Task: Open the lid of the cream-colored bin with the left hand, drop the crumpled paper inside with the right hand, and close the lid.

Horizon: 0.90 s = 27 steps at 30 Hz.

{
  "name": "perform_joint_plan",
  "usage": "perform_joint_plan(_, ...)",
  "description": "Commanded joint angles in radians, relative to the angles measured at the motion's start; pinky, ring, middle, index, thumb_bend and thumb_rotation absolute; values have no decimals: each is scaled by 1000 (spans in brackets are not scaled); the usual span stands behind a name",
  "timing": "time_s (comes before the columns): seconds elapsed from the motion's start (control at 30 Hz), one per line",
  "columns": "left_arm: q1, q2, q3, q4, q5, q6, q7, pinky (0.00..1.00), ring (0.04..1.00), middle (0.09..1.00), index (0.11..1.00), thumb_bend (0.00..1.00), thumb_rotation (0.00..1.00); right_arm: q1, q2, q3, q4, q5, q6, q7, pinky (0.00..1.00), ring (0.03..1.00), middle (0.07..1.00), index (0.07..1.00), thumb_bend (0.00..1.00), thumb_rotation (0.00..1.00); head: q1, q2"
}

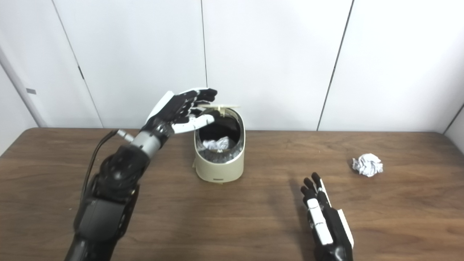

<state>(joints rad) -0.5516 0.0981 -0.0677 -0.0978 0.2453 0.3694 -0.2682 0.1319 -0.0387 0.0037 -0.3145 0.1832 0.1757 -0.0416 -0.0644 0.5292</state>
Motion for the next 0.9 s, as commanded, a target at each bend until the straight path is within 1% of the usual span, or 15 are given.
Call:
perform_joint_plan(0.0,3,-11,41,-70,-47,18,37,743,805,827,856,494,448,18,28,-6,-30,3,-32,4,1000,965,969,1000,518,755,-1,1)
perform_joint_plan(0.07,53,-12,66,-118,-78,33,44,744,814,839,871,476,462,18,26,-7,-29,6,-33,7,1000,966,968,1000,505,746,-1,1)
perform_joint_plan(0.13,94,-16,88,-150,-106,35,56,756,821,847,877,464,450,18,24,-7,-29,7,-32,9,1000,967,970,1000,494,744,-1,2)
perform_joint_plan(0.2,135,-14,105,-167,-126,5,73,760,822,851,886,434,444,19,22,-8,-30,9,-30,11,1000,968,971,1000,496,745,0,3)
perform_joint_plan(0.23,161,-17,116,-179,-137,-4,83,774,831,859,898,413,457,19,21,-9,-31,8,-30,11,1000,968,970,1000,500,744,1,3)
perform_joint_plan(0.33,212,-17,127,-202,-151,-21,107,786,834,858,903,417,430,19,19,-11,-31,8,-29,13,1000,964,967,1000,518,743,1,2)
perform_joint_plan(0.4,244,-7,124,-208,-149,-41,116,808,856,877,923,424,451,19,16,-13,-29,10,-30,15,1000,963,967,1000,521,741,2,4)
perform_joint_plan(0.43,258,-2,122,-210,-144,-48,122,827,875,892,936,434,494,19,15,-14,-28,9,-31,17,1000,963,969,1000,518,740,4,4)
perform_joint_plan(0.47,267,2,121,-208,-140,-54,127,842,888,903,946,449,534,19,14,-15,-27,8,-32,17,1000,962,968,1000,519,740,6,3)
perform_joint_plan(0.67,274,21,112,-192,-126,-68,142,839,890,901,941,466,575,19,14,-19,-23,10,-33,23,1000,965,969,1000,527,743,6,3)
perform_joint_plan(0.73,271,27,105,-190,-117,-74,149,839,886,895,938,476,572,19,15,-18,-23,9,-34,24,1000,967,970,1000,523,744,6,4)
perform_joint_plan(0.8,267,31,96,-190,-102,-76,159,816,869,878,921,458,533,20,15,-16,-24,6,-34,24,1000,968,969,1000,519,748,6,4)
perform_joint_plan(0.87,263,32,89,-189,-93,-78,167,806,859,868,911,451,503,19,16,-16,-26,4,-31,22,1000,967,968,1000,539,747,4,5)
